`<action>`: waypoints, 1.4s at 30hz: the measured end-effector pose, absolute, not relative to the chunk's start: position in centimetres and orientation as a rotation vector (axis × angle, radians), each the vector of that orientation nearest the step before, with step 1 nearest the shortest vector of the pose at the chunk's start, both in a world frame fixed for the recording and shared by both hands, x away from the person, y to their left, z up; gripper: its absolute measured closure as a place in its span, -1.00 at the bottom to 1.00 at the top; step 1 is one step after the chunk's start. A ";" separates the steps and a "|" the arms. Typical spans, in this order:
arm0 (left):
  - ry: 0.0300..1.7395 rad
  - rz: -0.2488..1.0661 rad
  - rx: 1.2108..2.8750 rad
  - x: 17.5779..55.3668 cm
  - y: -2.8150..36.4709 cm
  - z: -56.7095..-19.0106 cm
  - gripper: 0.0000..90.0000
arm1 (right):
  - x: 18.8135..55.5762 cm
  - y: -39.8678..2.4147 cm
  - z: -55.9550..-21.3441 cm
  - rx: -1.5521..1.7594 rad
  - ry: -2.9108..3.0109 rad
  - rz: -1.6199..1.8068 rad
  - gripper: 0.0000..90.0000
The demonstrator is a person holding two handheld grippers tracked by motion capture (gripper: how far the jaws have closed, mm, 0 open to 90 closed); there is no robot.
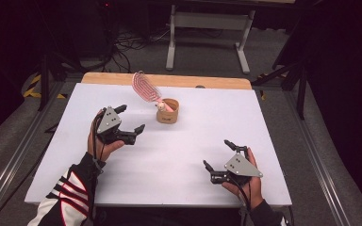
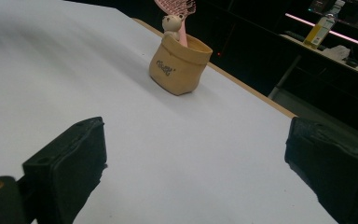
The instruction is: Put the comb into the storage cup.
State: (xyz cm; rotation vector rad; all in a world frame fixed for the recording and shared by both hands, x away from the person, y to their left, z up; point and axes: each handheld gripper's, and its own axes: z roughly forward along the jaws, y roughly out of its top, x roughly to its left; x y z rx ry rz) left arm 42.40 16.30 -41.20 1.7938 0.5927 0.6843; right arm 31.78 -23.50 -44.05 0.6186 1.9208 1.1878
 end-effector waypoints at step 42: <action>0.430 0.709 1.845 37.4 16.2 -40.3 -0.88 | 31.6 -23.2 -44.0 0.601 1.931 1.180 -0.86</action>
